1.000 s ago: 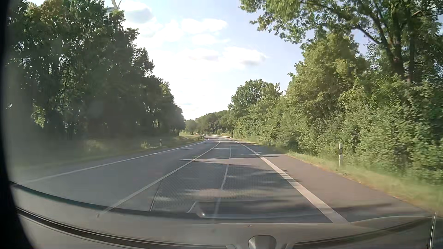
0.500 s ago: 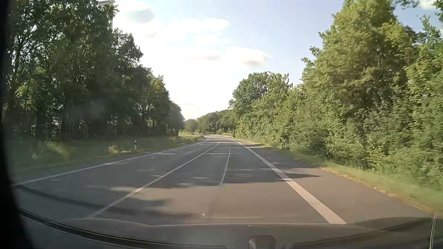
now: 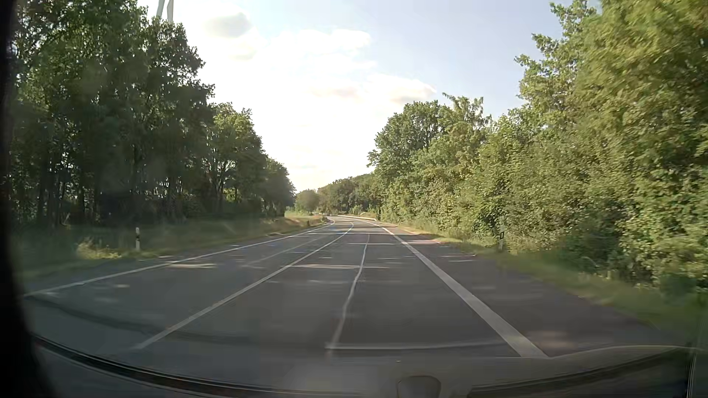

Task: Follow the waypoints while adhering to traffic rules and regulations

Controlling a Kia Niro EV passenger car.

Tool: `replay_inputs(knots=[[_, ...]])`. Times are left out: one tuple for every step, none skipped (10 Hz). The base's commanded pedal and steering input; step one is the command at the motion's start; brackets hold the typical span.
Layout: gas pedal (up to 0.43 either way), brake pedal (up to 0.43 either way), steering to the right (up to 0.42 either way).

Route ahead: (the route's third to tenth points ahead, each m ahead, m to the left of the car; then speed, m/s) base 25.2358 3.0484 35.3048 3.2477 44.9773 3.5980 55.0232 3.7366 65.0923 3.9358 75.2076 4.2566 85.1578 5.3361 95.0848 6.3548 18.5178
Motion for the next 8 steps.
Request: replay_inputs(knots=[[0.177, 0.006, -0.004], [0.177, 0.006, -0.004], [0.177, 0.006, -0.004], [0.177, 0.006, -0.004], [0.177, 0.006, -0.004], [0.177, 0.006, -0.003], [0.177, 0.006, -0.003], [0.177, 0.006, -0.003]])
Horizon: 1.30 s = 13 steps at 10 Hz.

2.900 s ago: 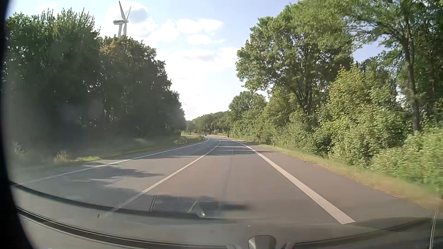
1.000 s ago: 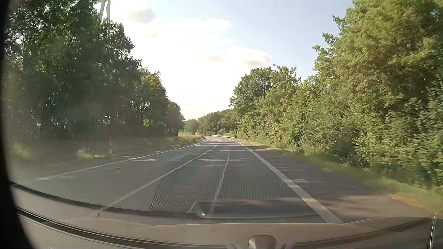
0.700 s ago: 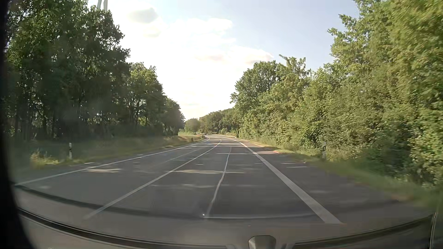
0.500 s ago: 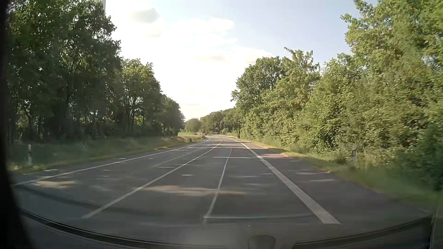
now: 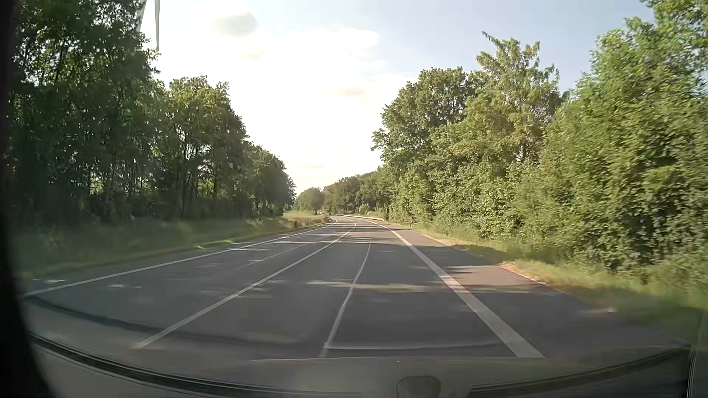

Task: Follow the waypoints while adhering to traffic rules and regulations

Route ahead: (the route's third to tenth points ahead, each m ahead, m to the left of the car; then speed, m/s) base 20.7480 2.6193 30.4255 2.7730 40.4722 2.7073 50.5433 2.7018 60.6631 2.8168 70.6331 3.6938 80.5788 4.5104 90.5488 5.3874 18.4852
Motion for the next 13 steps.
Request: replay_inputs(knots=[[0.177, 0.006, -0.003], [0.177, 0.006, -0.003], [0.177, 0.006, -0.002], [0.177, 0.006, -0.001], [0.177, 0.006, -0.001], [0.177, 0.006, -0.001], [0.177, 0.006, -0.001], [0.177, 0.006, -0.001], [0.177, 0.006, -0.001], [0.177, 0.006, -0.001], [0.177, 0.006, -0.001], [0.177, 0.006, -0.001], [0.177, 0.006, -0.001]])
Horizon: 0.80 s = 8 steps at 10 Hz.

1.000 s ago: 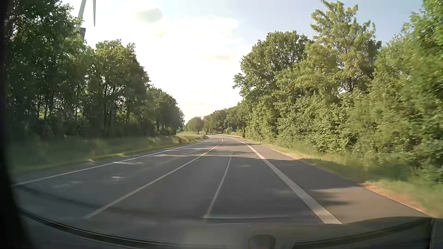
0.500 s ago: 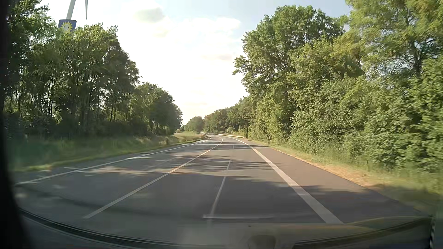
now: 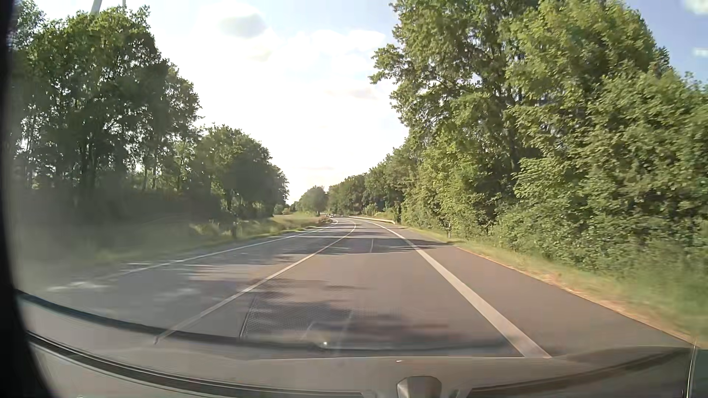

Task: Follow the waypoints while adhering to traffic rules and regulations

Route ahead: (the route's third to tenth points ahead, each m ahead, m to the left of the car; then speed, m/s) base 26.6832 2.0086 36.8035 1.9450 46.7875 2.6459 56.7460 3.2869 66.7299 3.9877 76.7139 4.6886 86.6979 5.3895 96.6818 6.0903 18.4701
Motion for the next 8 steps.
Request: replay_inputs(knots=[[0.177, 0.006, -0.001], [0.177, 0.006, -0.001], [0.177, 0.006, 0.000], [0.177, 0.006, 0.000], [0.177, 0.006, 0.000], [0.177, 0.006, 0.000], [0.177, 0.006, 0.000], [0.177, 0.006, 0.000]])
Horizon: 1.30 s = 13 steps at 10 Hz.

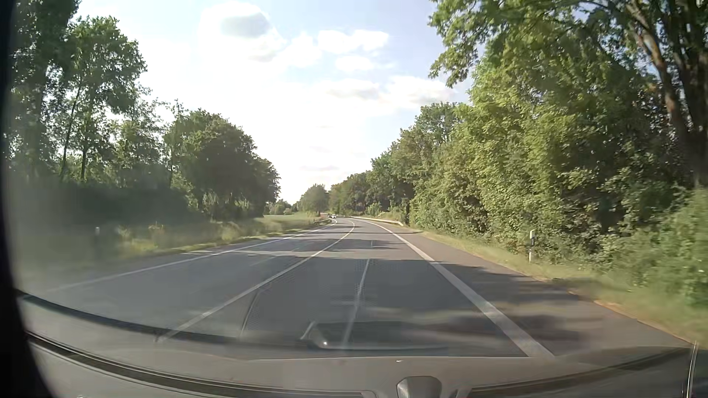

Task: Follow the waypoints while adhering to traffic rules and regulations

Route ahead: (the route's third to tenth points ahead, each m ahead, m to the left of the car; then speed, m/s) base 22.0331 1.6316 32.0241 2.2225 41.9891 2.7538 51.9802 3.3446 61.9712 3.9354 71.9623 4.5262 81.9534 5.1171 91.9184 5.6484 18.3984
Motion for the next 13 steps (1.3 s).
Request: replay_inputs(knots=[[0.177, 0.006, 0.000], [0.177, 0.006, 0.000], [0.177, 0.006, 0.000], [0.177, 0.006, 0.000], [0.177, 0.006, 0.000], [0.177, 0.006, 0.000], [0.177, 0.006, 0.000], [0.177, 0.006, 0.000], [0.177, 0.006, 0.000], [0.177, 0.006, -0.001], [0.177, 0.006, -0.001], [0.177, 0.006, -0.002], [0.177, 0.006, -0.003]])
